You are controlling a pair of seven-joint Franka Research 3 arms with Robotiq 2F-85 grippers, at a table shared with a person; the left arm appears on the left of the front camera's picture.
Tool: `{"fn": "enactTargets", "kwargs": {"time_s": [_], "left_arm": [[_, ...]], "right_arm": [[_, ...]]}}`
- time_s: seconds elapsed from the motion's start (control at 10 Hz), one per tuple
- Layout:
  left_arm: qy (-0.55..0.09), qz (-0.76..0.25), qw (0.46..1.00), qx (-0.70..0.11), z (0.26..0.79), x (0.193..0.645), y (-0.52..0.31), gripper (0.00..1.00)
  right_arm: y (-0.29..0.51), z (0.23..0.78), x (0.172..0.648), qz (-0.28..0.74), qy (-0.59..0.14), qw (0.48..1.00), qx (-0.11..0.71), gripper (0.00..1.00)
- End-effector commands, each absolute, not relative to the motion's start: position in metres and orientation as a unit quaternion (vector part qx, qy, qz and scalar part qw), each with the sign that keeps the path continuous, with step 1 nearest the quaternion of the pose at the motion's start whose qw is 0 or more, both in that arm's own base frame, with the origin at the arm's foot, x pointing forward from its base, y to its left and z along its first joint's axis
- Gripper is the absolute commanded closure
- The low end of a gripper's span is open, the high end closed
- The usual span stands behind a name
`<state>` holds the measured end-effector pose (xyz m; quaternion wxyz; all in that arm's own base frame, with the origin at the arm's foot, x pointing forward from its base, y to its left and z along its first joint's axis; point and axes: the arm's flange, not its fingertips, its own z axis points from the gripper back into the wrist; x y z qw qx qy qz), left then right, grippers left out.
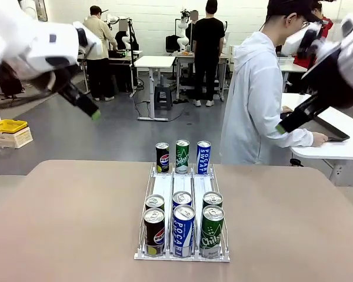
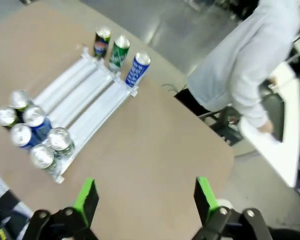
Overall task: Retrieve and hand over the desired beverage to the person.
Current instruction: Pick up a can of the same type that the person held from the Automatic Can Dispenser.
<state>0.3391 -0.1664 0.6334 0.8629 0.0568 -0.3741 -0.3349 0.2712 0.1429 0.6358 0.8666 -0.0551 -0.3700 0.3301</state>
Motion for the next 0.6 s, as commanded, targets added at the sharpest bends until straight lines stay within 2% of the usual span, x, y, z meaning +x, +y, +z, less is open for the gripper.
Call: {"fn": "enactTargets", "kwargs": {"time_s": [0.0, 0.1, 0.5], "left_arm": [[-0.381, -0.317, 0.864, 0.084, 0.632, 0.334, -0.169, 0.0], [-0.374, -0.335, 0.863, 0.057, 0.633, 0.339, -0.166, 0.0], [-0.374, -0.334, 0.863, 0.061, 0.638, 0.338, -0.168, 0.0]], "right_arm": [[0.153, 0.634, 0.276, 0.311, -0.355, 0.877, -0.094, 0.0], [0.143, 0.636, 0.271, 0.33, -0.37, 0.867, -0.055, 0.0], [0.144, 0.643, 0.267, 0.328, -0.365, 0.869, -0.064, 0.0]]}}
